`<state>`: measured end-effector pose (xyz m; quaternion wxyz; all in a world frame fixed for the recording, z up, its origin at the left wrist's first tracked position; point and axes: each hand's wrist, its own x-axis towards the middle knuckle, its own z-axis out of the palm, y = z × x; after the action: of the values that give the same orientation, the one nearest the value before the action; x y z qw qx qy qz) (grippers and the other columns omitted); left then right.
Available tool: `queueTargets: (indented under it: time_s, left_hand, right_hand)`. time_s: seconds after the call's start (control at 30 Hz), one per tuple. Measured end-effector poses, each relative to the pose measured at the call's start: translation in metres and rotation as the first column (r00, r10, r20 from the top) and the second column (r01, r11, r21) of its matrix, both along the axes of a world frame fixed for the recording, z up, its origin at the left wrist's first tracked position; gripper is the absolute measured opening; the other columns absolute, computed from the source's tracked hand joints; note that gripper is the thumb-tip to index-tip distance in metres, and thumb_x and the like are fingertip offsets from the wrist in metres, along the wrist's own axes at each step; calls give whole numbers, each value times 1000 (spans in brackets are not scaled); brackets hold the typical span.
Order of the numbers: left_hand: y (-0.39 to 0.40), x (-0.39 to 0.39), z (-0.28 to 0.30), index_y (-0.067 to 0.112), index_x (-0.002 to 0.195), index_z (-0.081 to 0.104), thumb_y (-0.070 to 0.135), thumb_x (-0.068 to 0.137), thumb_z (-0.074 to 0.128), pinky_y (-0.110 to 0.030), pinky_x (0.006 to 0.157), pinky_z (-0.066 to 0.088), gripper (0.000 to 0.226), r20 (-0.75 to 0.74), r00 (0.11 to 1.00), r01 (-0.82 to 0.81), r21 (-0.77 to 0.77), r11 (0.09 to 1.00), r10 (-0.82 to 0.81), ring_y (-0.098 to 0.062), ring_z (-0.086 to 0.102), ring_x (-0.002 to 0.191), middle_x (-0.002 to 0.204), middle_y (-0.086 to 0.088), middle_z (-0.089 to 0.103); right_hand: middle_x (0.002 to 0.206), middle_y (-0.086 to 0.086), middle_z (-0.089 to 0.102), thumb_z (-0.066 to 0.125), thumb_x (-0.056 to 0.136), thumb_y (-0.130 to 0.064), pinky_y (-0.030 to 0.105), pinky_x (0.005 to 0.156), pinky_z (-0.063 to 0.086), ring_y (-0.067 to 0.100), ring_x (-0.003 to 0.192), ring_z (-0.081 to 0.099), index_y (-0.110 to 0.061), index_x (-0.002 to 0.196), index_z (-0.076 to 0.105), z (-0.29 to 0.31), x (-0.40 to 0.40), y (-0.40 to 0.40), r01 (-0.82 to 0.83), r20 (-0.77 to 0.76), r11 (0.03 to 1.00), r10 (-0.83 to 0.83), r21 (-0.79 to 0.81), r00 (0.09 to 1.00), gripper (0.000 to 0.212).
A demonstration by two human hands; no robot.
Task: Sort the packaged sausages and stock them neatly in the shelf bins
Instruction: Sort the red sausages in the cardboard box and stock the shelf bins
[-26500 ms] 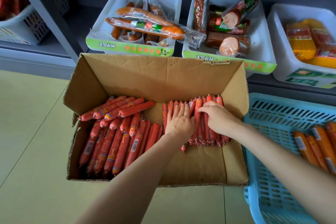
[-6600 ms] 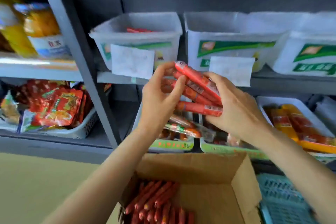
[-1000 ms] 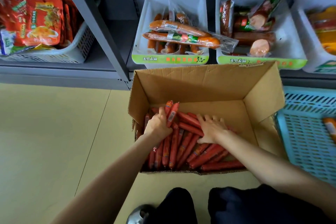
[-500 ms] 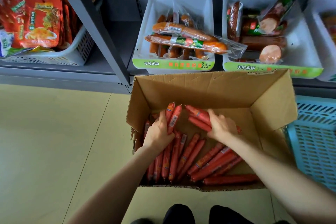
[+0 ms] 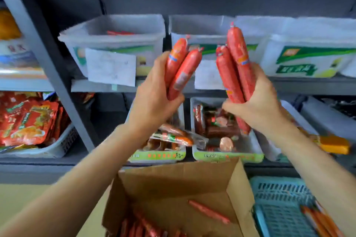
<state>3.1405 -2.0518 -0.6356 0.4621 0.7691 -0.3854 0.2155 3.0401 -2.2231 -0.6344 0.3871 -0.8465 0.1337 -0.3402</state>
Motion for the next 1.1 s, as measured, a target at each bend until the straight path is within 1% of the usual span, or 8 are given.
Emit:
queueTargets:
  time_s: [0.17,0.3,0.47,0.63,0.77,0.87,1.0,1.1]
  left_hand:
    - [-44,28,120,14,131,36,6,71,62,-26,65,33,65,155,988,17,3,1000,-18,-25,57,89,101,2,57]
    - [-84,68,178,4,123,37,9,76,66,-27,63,28,56,127,992,-20,306,952,-20,-31,57,92,97,-9,56]
    - [-134,106,170,9,132,30,18,79,66,-31,74,39,65,256,964,-171,805,568,-72,-34,57,107,121,-13,58]
    - [-166,132,139,22,147,12,17,85,63,-29,83,41,80,124,991,-91,913,397,-56,-27,54,115,135,-6,50]
    - [-173,149,131,24,149,13,35,94,49,-30,107,30,67,88,991,-39,914,403,-104,-21,40,133,148,2,37]
    - [-161,166,128,13,141,36,28,97,43,-31,107,37,47,183,963,-94,916,390,-199,-21,51,124,139,-4,51]
    - [-131,177,140,26,126,53,18,92,46,-29,102,37,36,259,964,-251,823,509,56,-19,49,124,134,3,53]
    - [-109,177,151,22,124,56,16,91,47,-28,100,37,35,237,967,-249,791,559,95,-22,51,122,131,-2,55]
  right_hand:
    - [99,-1,62,79,56,-23,39,85,49,26,94,60,-22,116,50,105,27,-34,155,75,988,-156,14,985,67]
    - [102,3,64,76,47,-34,46,87,51,29,95,62,-23,107,52,143,43,-65,179,-16,981,-178,71,984,66]
    - [96,6,63,76,54,-24,42,81,52,30,92,62,-20,101,53,159,49,-92,181,-159,983,-174,30,972,52]
    - [96,0,58,75,64,-21,37,82,50,25,93,59,-20,100,50,169,59,-111,146,-223,989,-148,-26,963,44]
    - [98,0,57,75,65,-22,38,84,50,24,95,58,-20,103,49,171,73,-119,128,-258,991,-137,-50,957,46]
    - [101,1,59,75,63,-24,39,84,50,26,95,58,-20,104,48,169,85,-121,107,-303,989,-132,-98,944,49]
    - [95,-1,55,75,67,-27,30,66,44,23,88,56,-19,99,44,174,102,-112,-30,-493,949,-136,-314,859,45]
    - [101,0,53,75,69,-32,29,67,42,22,90,53,-18,104,44,178,132,-98,-183,-595,860,-161,-476,787,48]
